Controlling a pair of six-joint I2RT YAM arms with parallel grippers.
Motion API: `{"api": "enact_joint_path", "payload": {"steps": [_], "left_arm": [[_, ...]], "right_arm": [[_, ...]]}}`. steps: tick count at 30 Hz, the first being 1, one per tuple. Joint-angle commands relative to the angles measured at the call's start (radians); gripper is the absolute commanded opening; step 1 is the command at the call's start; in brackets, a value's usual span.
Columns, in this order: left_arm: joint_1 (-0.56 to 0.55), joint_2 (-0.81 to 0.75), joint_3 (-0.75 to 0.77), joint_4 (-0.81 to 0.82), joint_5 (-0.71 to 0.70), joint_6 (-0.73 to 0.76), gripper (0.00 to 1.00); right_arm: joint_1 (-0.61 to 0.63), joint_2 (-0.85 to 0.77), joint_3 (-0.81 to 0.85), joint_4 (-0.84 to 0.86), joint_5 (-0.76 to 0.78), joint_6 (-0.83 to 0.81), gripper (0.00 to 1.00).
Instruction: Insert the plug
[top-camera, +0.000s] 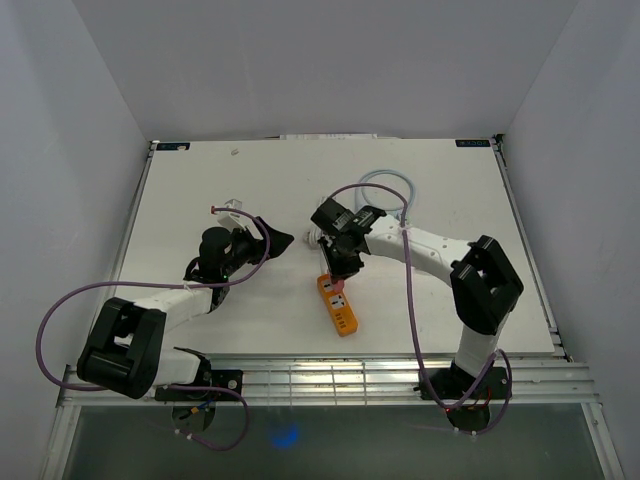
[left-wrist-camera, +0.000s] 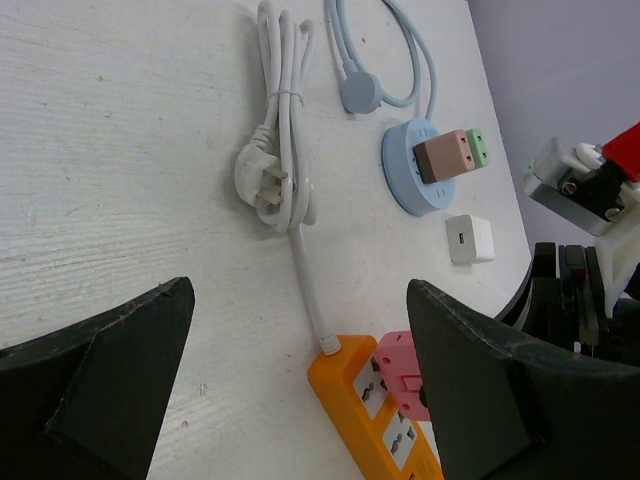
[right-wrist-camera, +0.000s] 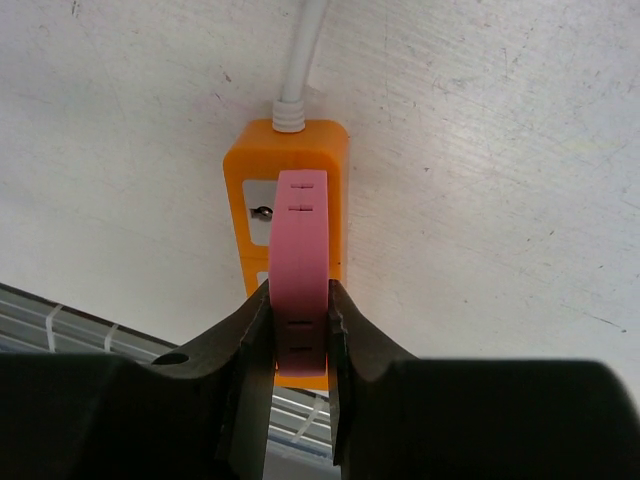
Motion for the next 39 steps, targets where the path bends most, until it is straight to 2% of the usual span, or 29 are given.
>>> {"api": "enact_joint_path", "payload": {"steps": [1, 11, 36, 37, 39], "left_arm": [[-0.003, -0.019, -0.006, 0.024, 0.009, 0.017, 0.98], [-0.003, 0.01, 0.008, 0.029, 0.036, 0.022, 0.98], [-0.01, 0.035, 0.023, 0.038, 0.056, 0.028, 0.97], [-0.009, 0.033, 0.022, 0.038, 0.055, 0.027, 0.97], [-0.009, 0.03, 0.023, 0.038, 0.055, 0.028, 0.97]], "right_arm": [[0.013, -0.079, -0.062, 0.054, 0.049, -0.011, 0.1], [0.01, -0.099, -0.133, 0.133, 0.021, -0.077, 0.09], [0.01, 0.035, -0.084, -0.031, 0.036, -0.08, 0.09], [0.01, 0.027, -0.087, -0.027, 0.038, -0.078, 0.09], [0.01, 0.016, -0.091, -0.014, 0.035, -0.077, 0.16]]}}
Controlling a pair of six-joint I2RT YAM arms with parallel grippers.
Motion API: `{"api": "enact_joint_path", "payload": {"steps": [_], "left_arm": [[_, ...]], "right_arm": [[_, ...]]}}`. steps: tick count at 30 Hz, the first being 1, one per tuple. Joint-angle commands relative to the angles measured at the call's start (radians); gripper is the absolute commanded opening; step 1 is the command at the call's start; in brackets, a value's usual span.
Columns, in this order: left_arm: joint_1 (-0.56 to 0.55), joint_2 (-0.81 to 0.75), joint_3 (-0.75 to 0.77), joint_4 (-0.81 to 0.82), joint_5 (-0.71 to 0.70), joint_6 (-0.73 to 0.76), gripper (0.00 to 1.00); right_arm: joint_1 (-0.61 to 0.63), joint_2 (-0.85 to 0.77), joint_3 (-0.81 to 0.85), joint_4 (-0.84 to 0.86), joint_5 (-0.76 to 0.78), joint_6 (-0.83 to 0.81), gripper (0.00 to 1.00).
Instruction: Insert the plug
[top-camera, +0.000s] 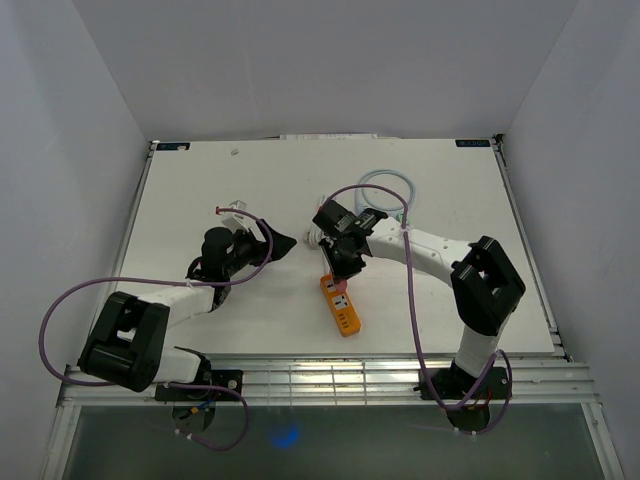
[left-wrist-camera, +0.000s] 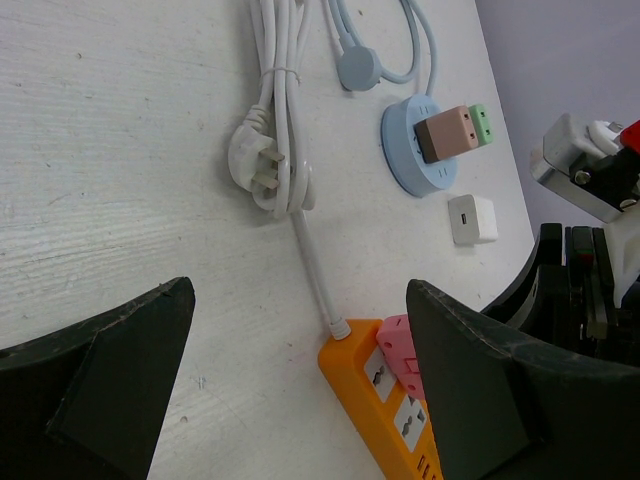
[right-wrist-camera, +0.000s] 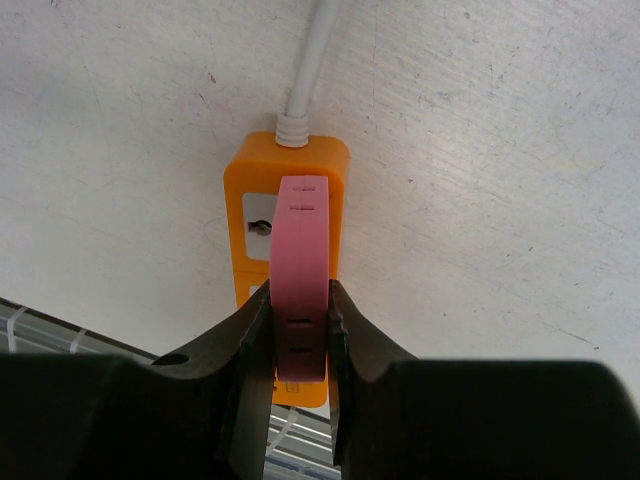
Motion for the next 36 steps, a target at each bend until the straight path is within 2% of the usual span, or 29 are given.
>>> {"api": "enact_joint_path", "payload": {"steps": [1, 5, 9, 10, 13, 18, 22, 26, 30, 33, 36], "left_arm": [[-0.003, -0.008, 0.022, 0.022, 0.014, 0.014, 0.97], [-0.003, -0.01, 0.019, 0.022, 0.01, 0.016, 0.97], [-0.003, -0.008, 0.02, 0.021, 0.004, 0.019, 0.97], [-0.003, -0.008, 0.019, 0.021, 0.004, 0.02, 0.97], [-0.003, -0.013, 0.019, 0.019, 0.0, 0.022, 0.97], [-0.003, -0.02, 0.017, 0.017, -0.007, 0.026, 0.97], [-0.003, -0.023, 0.015, 0.016, -0.001, 0.028, 0.97], [-0.003, -0.034, 0.014, 0.016, 0.0, 0.029, 0.97], [-0.003, -0.037, 0.014, 0.017, 0.01, 0.028, 0.98], [-0.003, -0.033, 0.014, 0.022, 0.014, 0.028, 0.97], [-0.003, -0.03, 0.014, 0.028, 0.02, 0.026, 0.97]], "right_arm": [[0.005, 0.03, -0.028, -0.064, 0.013, -0.008, 0.19], [0.002, 0.005, 0.023, -0.058, 0.008, -0.003, 0.38], [-0.007, -0.001, 0.093, -0.061, 0.005, -0.002, 0.49], [-0.009, 0.002, 0.122, -0.064, 0.01, -0.002, 0.57], [-0.01, -0.001, 0.164, -0.064, 0.025, -0.003, 0.66], [-0.016, -0.03, 0.175, -0.061, 0.037, -0.003, 0.72], [-0.029, -0.116, 0.108, -0.038, 0.105, 0.007, 0.72], [-0.048, -0.257, -0.023, 0.023, 0.24, 0.044, 0.86], [-0.143, -0.398, -0.165, 0.048, 0.317, 0.093, 0.91], [-0.257, -0.446, -0.225, 0.048, 0.301, 0.098, 0.91], [-0.33, -0.477, -0.293, 0.052, 0.327, 0.09, 0.98]]}}
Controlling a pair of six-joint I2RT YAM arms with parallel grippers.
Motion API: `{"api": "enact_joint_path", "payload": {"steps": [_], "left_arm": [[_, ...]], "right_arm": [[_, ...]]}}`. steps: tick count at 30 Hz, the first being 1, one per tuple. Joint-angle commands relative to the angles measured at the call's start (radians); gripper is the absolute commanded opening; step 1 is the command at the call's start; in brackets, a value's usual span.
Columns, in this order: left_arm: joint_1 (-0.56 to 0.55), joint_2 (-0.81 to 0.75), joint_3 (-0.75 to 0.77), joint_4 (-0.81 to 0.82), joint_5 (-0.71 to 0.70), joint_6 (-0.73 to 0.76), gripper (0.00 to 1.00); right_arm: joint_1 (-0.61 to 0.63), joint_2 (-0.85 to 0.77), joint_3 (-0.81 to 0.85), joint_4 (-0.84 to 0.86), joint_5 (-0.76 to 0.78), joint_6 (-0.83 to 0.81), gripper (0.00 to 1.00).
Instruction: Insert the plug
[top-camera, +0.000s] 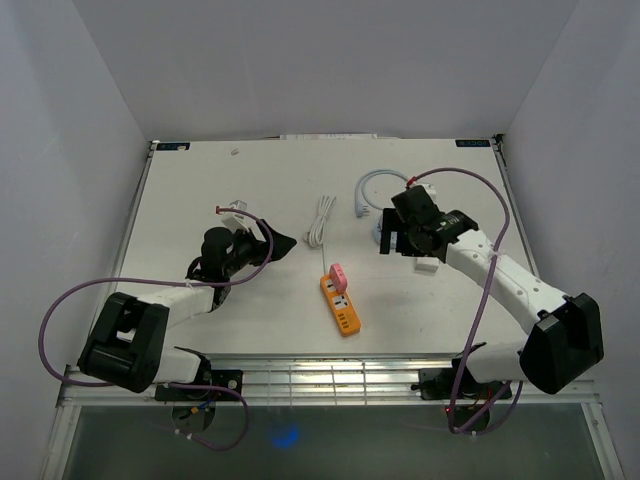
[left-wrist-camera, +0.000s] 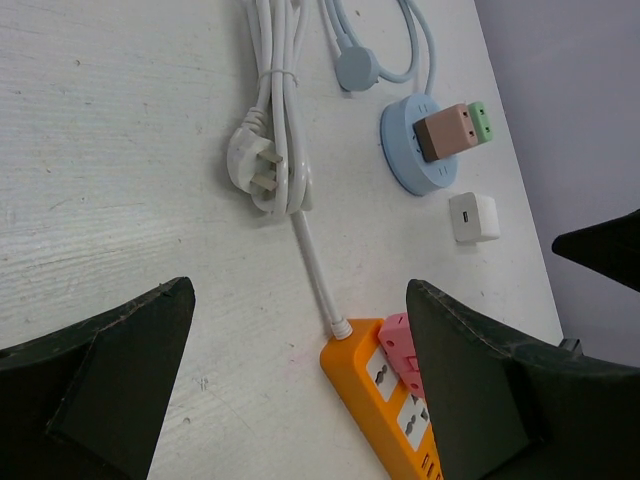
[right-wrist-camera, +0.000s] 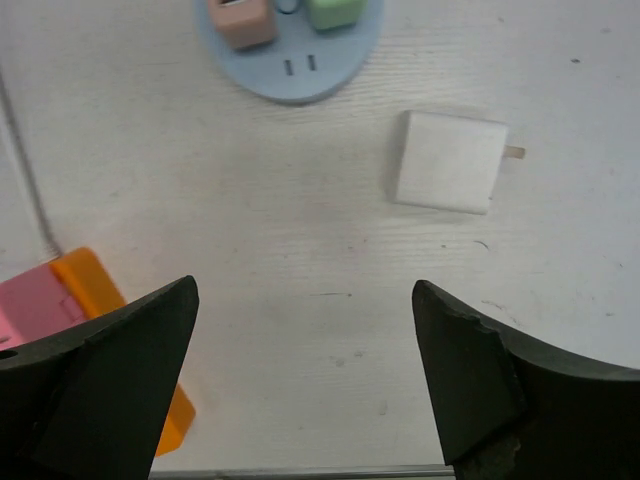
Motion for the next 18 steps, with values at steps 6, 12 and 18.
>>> {"api": "enact_joint_path", "payload": {"steps": [6, 12, 18], "left_arm": [[-0.005, -0.029, 0.003, 0.056, 0.038, 0.015, 0.98], [-0.01, -0.037, -0.006, 0.074, 0.048, 0.021, 0.98], [-0.011, -0.031, -0.008, 0.082, 0.053, 0.021, 0.98]], "right_arm": [[-0.108, 0.0, -0.115, 0.024, 0.174, -0.024, 0.89], [-0.209, 0.055, -0.155, 0.108, 0.137, -0.059, 0.89], [-0.272, 0.122, -0.161, 0.177, 0.067, -0.083, 0.89]]}}
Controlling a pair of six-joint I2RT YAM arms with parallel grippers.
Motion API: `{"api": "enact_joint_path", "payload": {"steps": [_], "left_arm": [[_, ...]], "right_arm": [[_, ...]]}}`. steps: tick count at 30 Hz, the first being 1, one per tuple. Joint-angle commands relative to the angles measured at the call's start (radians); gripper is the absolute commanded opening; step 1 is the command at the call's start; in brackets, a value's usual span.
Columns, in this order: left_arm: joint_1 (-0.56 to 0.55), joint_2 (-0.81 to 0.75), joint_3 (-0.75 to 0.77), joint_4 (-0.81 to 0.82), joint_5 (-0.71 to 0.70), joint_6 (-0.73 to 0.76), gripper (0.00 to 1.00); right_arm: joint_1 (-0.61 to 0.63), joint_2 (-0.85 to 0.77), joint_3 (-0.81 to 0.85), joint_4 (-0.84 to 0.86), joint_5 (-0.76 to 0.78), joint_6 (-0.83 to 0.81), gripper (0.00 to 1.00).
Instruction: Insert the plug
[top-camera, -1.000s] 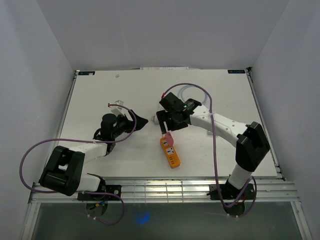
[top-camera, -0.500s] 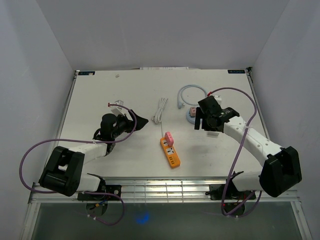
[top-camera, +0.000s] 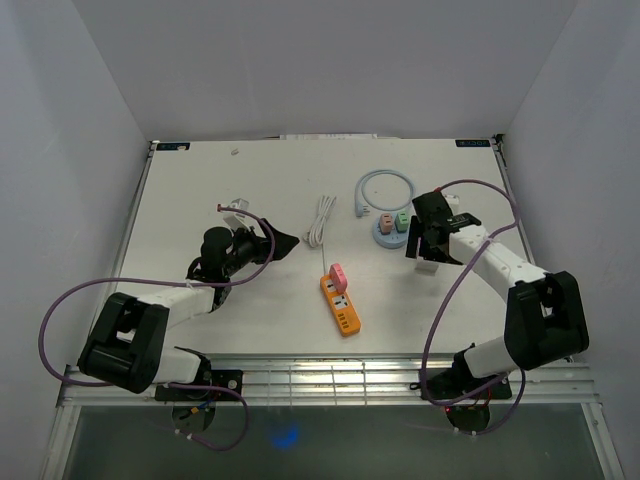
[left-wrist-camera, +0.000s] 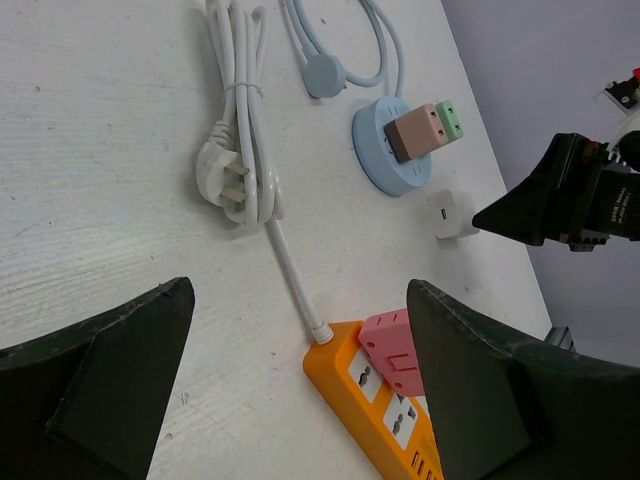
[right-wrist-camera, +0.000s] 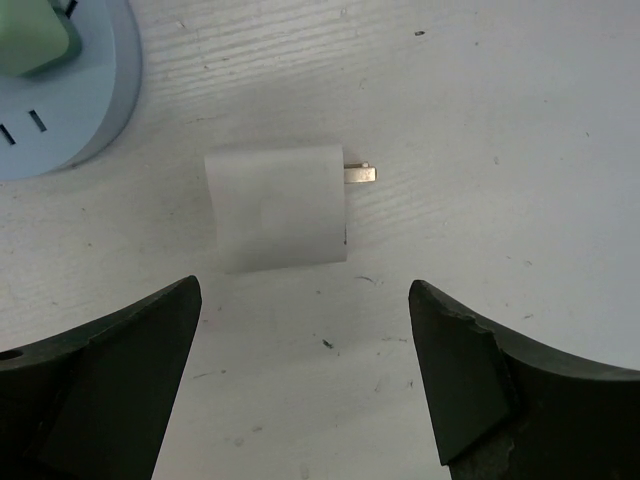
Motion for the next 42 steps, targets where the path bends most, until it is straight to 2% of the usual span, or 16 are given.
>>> {"api": "enact_joint_path", "payload": {"steps": [1, 6, 11, 16, 18, 19, 21, 23, 25, 28, 29, 34, 37, 42], "left_arm": [[-0.005, -0.028, -0.008, 0.031, 0.025, 0.013, 0.98], [-0.006, -0.023, -0.006, 0.034, 0.025, 0.013, 0.98], [-0.006, -0.017, -0.005, 0.034, 0.03, 0.015, 0.98], [-0.008, -0.015, -0.003, 0.035, 0.031, 0.013, 0.98], [-0.008, -0.014, -0.001, 0.037, 0.033, 0.013, 0.98], [-0.008, -0.015, -0.003, 0.035, 0.031, 0.013, 0.98], [-0.008, -0.012, 0.002, 0.035, 0.039, 0.012, 0.98], [-0.012, -0.005, 0.009, 0.038, 0.057, 0.015, 0.98], [-0.024, 0.003, 0.015, 0.042, 0.067, 0.021, 0.98], [-0.058, 0.003, 0.022, 0.063, 0.073, 0.038, 0.98], [-0.07, 0.0, 0.022, 0.077, 0.071, 0.044, 0.98], [-0.175, -0.047, 0.026, 0.091, 0.024, 0.093, 0.98], [-0.216, -0.089, 0.045, 0.08, 0.002, 0.076, 0.98], [-0.261, -0.126, 0.152, -0.046, 0.002, -0.008, 0.98]], "right_arm": [[-0.03, 0.028, -0.005, 0.097, -0.054, -0.027, 0.89], [-0.064, 0.078, -0.005, 0.142, -0.133, -0.033, 0.9], [-0.07, 0.126, -0.003, 0.159, -0.141, -0.037, 0.92], [-0.083, 0.181, 0.001, 0.162, -0.163, -0.043, 1.0], [-0.09, 0.19, 0.0, 0.165, -0.186, -0.05, 0.93], [-0.093, 0.192, 0.0, 0.168, -0.201, -0.054, 0.86], [-0.096, 0.195, -0.008, 0.174, -0.233, -0.062, 0.79], [-0.098, 0.183, -0.015, 0.182, -0.25, -0.066, 0.65], [-0.098, 0.166, -0.029, 0.194, -0.253, -0.068, 0.58], [-0.098, 0.111, -0.057, 0.211, -0.265, -0.07, 0.54], [-0.098, 0.076, -0.065, 0.217, -0.273, -0.071, 0.51], [-0.098, -0.076, -0.133, 0.231, -0.334, -0.073, 0.5], [-0.098, -0.204, -0.169, 0.251, -0.411, -0.079, 0.5], [-0.096, -0.448, -0.255, 0.353, -0.594, -0.12, 0.5]]}}
